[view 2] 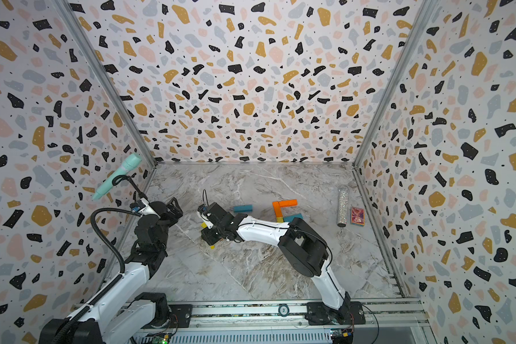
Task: Assemble the number 6 with building blocks
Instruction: Pick up the building block from the center of the board.
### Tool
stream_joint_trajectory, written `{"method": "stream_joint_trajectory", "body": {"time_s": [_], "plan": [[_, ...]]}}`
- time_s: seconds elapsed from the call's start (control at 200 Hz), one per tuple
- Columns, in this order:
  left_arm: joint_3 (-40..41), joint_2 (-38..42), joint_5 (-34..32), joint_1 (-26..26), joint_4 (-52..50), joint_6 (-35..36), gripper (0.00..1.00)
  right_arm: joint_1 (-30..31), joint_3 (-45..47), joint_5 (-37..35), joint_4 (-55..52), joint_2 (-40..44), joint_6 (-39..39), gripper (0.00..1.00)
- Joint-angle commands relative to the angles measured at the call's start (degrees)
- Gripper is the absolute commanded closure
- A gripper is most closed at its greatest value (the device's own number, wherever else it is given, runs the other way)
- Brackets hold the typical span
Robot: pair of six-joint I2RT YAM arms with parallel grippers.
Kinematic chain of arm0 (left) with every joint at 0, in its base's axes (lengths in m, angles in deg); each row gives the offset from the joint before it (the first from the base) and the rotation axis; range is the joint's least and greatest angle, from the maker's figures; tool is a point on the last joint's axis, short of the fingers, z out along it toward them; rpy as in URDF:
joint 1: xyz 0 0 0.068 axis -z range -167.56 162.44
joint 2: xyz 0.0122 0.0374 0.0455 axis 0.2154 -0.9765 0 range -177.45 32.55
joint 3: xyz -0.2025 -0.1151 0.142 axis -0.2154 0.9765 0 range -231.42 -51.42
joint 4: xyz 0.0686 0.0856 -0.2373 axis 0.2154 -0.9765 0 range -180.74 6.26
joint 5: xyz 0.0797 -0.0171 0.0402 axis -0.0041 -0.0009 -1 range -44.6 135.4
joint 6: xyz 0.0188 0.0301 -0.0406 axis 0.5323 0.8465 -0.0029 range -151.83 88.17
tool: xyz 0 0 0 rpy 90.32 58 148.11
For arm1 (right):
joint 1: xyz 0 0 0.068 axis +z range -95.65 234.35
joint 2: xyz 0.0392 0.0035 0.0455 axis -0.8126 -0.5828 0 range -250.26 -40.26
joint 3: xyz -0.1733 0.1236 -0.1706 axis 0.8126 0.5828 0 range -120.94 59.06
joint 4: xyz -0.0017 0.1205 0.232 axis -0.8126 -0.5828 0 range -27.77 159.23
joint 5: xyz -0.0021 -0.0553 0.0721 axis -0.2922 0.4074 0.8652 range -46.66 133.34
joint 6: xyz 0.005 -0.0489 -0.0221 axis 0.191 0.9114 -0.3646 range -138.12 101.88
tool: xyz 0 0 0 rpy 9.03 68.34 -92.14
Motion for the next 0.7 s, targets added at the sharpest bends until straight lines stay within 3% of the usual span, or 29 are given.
{"method": "stream_joint_trajectory", "body": {"time_s": [0.0,0.31,0.696], "plan": [[0.1,-0.8,3.4,-0.8,2.6,-2.0,0.0,1.0,-3.8,-5.0,-5.8,-1.5,-0.9,0.55],[1.4,2.3,1.8,-1.7,1.9,-2.5,0.0,3.5,-10.9,-8.5,-12.0,-7.1,-0.6,0.56],[2.1,4.0,2.0,-2.1,2.3,-2.6,0.01,3.8,-20.4,-11.7,-20.5,-13.9,0.2,0.66]]}}
